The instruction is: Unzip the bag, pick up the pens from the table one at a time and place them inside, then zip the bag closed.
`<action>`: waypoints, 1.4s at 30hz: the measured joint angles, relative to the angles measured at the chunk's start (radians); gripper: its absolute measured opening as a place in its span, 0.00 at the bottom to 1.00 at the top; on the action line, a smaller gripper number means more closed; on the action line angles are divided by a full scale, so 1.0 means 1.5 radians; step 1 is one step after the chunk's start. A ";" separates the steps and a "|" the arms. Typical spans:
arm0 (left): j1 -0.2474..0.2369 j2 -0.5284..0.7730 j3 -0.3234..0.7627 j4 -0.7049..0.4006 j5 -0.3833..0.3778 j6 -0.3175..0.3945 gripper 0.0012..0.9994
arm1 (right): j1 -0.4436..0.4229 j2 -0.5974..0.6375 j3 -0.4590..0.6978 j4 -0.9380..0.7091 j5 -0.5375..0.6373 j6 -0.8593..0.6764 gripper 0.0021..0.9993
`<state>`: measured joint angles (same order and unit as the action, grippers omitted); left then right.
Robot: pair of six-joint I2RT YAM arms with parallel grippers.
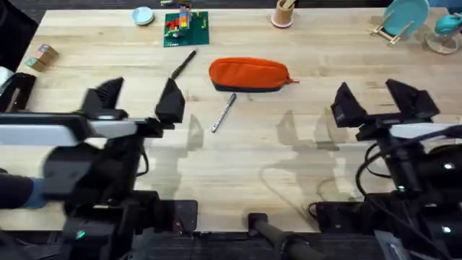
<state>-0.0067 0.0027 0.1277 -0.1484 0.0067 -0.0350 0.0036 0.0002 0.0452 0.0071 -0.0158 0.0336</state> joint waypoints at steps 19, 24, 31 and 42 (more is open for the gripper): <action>0.000 0.385 0.483 -0.326 0.000 -0.005 0.99 | 0.000 0.291 0.489 -0.413 -0.003 0.015 1.00; 0.000 0.512 0.596 -0.397 0.000 -0.005 0.99 | 0.000 0.417 0.614 -0.510 -0.005 0.015 1.00; 0.000 0.649 0.696 -0.433 0.000 -0.005 0.99 | 0.000 0.575 0.741 -0.585 -0.005 0.018 1.00; 0.000 0.726 0.712 -0.435 0.001 0.000 0.99 | 0.000 0.728 0.811 -0.643 -0.005 0.033 1.00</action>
<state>-0.0067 1.0920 1.1961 -0.8017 0.0074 -0.0352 0.0036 1.0921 1.2613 -0.9573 -0.0227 0.0826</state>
